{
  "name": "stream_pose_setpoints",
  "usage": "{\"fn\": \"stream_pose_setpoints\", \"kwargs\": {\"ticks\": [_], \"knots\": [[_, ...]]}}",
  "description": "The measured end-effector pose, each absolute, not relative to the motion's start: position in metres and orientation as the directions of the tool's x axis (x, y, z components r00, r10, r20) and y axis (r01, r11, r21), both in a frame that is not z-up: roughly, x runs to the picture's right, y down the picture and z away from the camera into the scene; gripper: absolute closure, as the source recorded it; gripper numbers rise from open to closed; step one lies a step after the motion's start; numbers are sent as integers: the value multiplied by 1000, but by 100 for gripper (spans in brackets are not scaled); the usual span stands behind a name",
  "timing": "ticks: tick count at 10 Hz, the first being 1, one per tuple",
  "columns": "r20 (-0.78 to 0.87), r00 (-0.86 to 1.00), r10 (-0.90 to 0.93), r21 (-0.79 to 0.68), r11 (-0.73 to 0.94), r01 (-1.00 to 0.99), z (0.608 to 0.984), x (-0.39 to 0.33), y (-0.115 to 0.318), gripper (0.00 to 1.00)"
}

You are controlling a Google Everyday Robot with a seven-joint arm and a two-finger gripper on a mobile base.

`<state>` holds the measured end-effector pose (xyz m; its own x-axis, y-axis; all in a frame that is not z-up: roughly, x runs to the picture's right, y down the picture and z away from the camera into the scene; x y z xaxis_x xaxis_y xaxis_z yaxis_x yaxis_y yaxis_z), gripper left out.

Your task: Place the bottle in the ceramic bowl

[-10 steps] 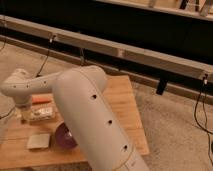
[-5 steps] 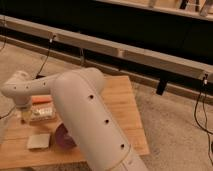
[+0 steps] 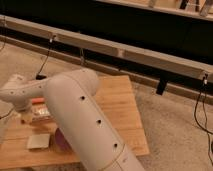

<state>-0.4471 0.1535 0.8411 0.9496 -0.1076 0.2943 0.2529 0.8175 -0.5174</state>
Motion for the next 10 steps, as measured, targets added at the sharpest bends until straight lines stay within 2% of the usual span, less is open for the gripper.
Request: {"fn": "stream_pose_setpoints", "kwargs": {"ticks": [4, 6, 7, 9, 10], "knots": [[253, 961, -108, -526, 819, 231, 851, -448, 161, 35], [236, 966, -109, -523, 823, 220, 856, -447, 160, 42], [226, 968, -110, -520, 827, 215, 858, -445, 159, 56], [220, 969, -115, -516, 829, 216, 859, -446, 160, 74], [215, 969, -117, -514, 831, 215, 857, -445, 160, 88]]}}
